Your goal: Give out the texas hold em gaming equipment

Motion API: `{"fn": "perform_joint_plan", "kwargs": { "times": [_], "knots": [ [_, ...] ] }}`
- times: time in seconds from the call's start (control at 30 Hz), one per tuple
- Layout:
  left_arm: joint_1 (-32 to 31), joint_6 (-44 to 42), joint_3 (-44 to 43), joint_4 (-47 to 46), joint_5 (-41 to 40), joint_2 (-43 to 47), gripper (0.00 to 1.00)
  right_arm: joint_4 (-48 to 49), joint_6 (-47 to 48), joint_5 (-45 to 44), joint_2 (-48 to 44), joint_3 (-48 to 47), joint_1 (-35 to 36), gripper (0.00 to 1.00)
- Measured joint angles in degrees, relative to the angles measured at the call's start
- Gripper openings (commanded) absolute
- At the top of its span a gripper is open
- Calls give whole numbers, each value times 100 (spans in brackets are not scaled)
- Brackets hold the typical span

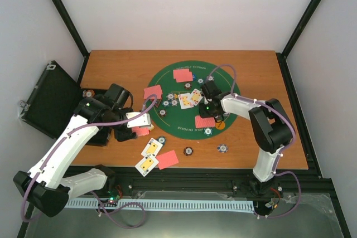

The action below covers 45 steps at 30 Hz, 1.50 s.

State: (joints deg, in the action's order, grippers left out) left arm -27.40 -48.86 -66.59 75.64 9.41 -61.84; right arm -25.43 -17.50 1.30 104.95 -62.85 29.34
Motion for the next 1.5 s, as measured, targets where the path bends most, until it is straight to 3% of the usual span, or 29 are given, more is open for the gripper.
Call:
{"fn": "perform_joint_plan", "kwargs": {
  "times": [0.27,0.43,0.8,1.17,1.5],
  "knots": [
    [0,0,0,0,7,-2,17,-282,-470,343,-704,-271,4,62],
    [0,0,0,-2,15,-2,18,260,-1178,1360,-1366,-223,157,75],
    [0,0,0,-4,70,-74,17,2323,-2865,3056,-1480,601,1832,81],
    [0,0,0,-4,72,-107,17,4301,-4089,3585,-1478,1178,2264,84],
    [0,0,0,-4,92,-111,18,4992,-4518,3711,-1137,1119,2588,83]
  ]
}}
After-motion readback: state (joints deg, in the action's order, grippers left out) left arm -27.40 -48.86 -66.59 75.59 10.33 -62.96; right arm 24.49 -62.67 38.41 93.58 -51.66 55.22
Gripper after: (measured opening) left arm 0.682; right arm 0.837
